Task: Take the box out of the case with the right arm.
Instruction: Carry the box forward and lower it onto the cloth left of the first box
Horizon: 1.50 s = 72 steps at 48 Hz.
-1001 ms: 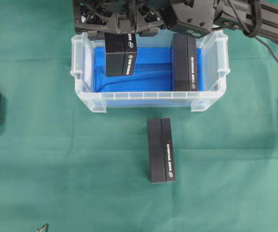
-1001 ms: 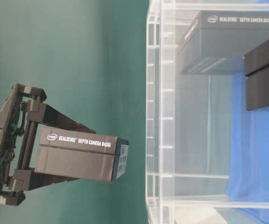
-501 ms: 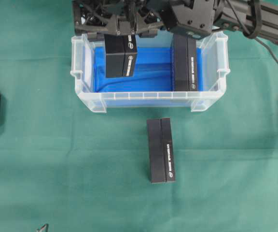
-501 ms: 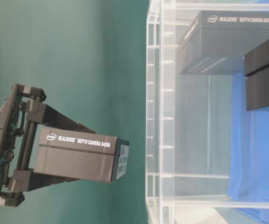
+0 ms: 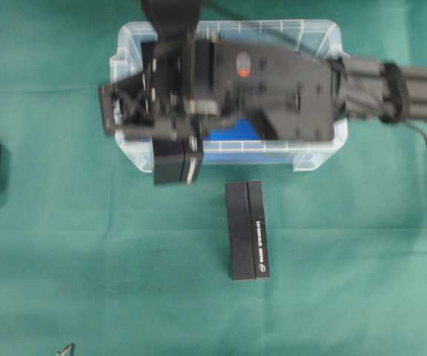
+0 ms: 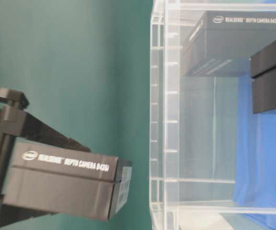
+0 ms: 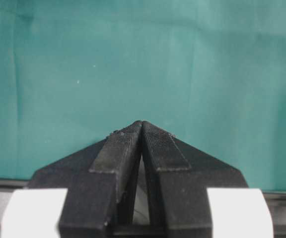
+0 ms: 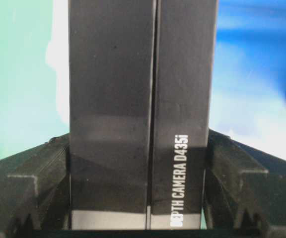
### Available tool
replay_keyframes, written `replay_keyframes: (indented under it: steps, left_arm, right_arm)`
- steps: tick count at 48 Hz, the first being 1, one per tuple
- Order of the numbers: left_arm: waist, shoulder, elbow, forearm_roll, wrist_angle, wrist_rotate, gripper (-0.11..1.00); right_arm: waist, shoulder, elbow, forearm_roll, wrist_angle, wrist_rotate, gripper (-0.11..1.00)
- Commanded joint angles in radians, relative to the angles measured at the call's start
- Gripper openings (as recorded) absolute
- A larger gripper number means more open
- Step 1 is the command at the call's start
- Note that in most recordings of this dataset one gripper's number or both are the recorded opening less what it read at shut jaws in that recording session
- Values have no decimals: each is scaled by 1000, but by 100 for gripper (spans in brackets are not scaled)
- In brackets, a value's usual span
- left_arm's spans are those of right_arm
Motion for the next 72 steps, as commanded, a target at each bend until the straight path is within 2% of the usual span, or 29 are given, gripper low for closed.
replay_keyframes:
  steps: [1, 11, 21, 33, 72]
  left_arm:
    - [2, 3, -14, 3, -3, -2, 0]
    - [3, 3, -14, 3, -3, -2, 0]
    - [3, 2, -14, 3, -5, -2, 0]
    - [3, 2, -14, 3, -5, -3, 0]
    - [2, 3, -14, 3, -6, -2, 0]
  right_arm:
    - [46, -63, -31, -21, 5, 28, 68]
    - [150, -61, -31, -46, 34, 118, 68]
    - [212, -60, -31, -46, 35, 161, 68]
    - [213, -60, -31, -60, 35, 155, 68]
    - [216, -17, -31, -55, 32, 167, 68]
